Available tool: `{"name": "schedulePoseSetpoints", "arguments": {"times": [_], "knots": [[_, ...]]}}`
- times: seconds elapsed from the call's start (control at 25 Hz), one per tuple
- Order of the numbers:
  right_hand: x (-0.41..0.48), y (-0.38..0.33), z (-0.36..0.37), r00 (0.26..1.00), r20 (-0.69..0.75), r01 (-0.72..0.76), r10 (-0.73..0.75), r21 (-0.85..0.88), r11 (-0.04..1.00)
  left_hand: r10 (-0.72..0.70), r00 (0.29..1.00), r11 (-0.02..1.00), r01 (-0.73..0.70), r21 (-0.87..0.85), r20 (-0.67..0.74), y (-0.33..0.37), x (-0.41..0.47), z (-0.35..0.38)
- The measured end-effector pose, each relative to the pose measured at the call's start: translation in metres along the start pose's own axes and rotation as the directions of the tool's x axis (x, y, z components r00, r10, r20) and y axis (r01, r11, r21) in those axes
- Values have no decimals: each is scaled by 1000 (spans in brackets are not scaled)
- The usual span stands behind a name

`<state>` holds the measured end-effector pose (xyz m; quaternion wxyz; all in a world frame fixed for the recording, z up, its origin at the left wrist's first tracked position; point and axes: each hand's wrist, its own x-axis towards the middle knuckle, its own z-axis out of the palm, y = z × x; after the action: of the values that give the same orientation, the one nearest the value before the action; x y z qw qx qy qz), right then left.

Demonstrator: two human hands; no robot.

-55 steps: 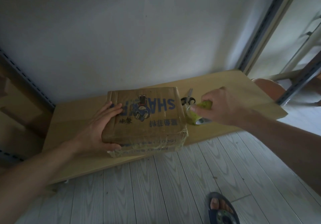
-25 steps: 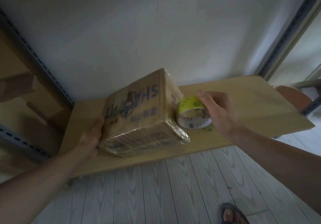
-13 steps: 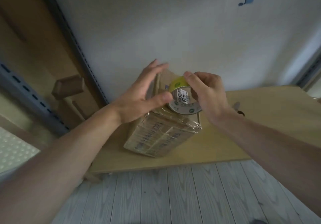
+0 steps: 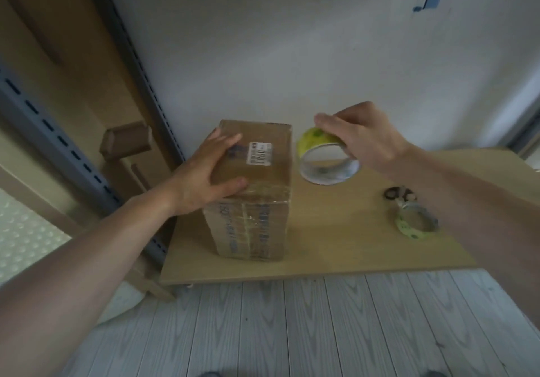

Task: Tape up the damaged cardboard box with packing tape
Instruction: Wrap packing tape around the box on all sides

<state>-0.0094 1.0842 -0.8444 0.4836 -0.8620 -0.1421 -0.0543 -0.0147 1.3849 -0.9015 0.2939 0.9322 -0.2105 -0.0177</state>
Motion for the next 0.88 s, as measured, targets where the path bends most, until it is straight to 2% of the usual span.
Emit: {"name": "schedulePoseSetpoints", "arguments": {"times": [0.08, 0.12, 0.36, 0.52, 0.6, 0.72, 0.76, 0.8, 0.88], "knots": [[-6, 20, -11, 1000, 8, -4, 6, -205, 979, -17, 999, 1000, 16, 23, 29, -12, -7, -1], [-10, 29, -12, 999, 14, -25, 29, -250, 968, -2, 1000, 999, 0, 41, 30, -15, -5, 0], [-9, 48, -6, 999, -12, -43, 42, -250, 967, 51, 999, 998, -51, 36, 3, -17, -1, 4], [-12, 70, 6, 993, 24, -106, 113, -191, 976, 62, 998, 998, -62, 27, 0, -21, -1, 4], [-17, 84, 19, 982, 47, -172, 182, -165, 971, 12, 1000, 997, -11, -75, 15, -23, 0, 6], [-32, 102, 62, 944, 93, -312, 318, -70, 947, -113, 992, 926, 128, -355, 62, -14, -1, 6], [-36, 106, 74, 930, 106, -351, 351, -19, 936, -163, 983, 916, 183, -358, 86, -6, 1, 1], [-37, 108, 81, 925, 108, -367, 364, 8, 930, -226, 968, 924, 250, -291, 114, 2, 4, -6], [-36, 108, 83, 925, 125, -362, 358, 7, 932, -388, 906, 920, 392, 8, 167, 25, 13, -20]]}}
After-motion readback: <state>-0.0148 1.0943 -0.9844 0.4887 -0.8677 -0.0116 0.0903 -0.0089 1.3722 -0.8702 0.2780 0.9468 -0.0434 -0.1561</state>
